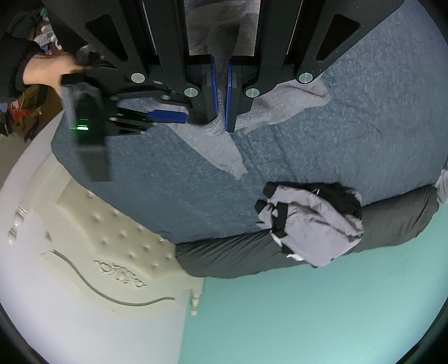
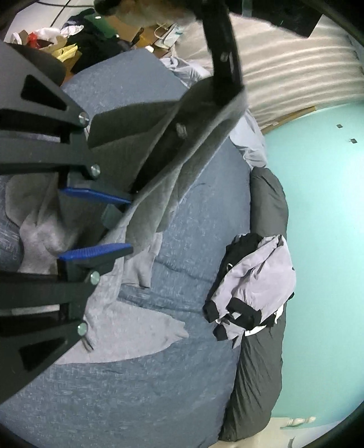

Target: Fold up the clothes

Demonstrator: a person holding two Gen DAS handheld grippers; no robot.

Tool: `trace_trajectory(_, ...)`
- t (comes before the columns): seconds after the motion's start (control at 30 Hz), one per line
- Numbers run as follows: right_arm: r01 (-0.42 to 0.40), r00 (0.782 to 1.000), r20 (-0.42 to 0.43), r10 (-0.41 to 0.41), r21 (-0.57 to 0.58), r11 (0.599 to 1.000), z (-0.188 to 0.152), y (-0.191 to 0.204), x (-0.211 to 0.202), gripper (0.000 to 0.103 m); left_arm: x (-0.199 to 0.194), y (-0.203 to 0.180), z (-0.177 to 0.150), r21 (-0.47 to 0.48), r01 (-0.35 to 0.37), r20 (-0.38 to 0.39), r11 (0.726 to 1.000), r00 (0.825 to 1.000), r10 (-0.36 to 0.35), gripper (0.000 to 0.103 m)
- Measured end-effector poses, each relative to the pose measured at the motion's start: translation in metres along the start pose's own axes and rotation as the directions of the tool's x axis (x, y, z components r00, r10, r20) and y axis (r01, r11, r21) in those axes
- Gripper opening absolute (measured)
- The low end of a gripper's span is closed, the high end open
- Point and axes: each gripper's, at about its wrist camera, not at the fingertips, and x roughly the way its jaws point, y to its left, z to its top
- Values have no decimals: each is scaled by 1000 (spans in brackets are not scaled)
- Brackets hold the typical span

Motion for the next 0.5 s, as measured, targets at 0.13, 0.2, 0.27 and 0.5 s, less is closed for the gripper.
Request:
trace_trajectory(0.13, 34, 999, -36, -33, 23, 999, 2, -7, 21, 30, -6, -6, -2, 19, 9, 7, 1000, 1000, -9, 5)
trace_trajectory(0.2, 56, 997, -50, -55, 21, 998, 3, -10, 28, 37, -10, -6, -4, 25, 11, 15, 1000, 1000, -12, 5)
trace_trajectory(0.27, 101, 991, -86, -98, 33, 994, 2, -17, 37, 37, -15, -3, -4, 12, 18, 30, 1000, 999, -19, 5)
trace_trajectory(0.5, 199, 967, -169, -188, 53, 979, -13, -46, 48, 37, -20, 4, -5, 4, 9, 34, 1000, 999, -9, 5)
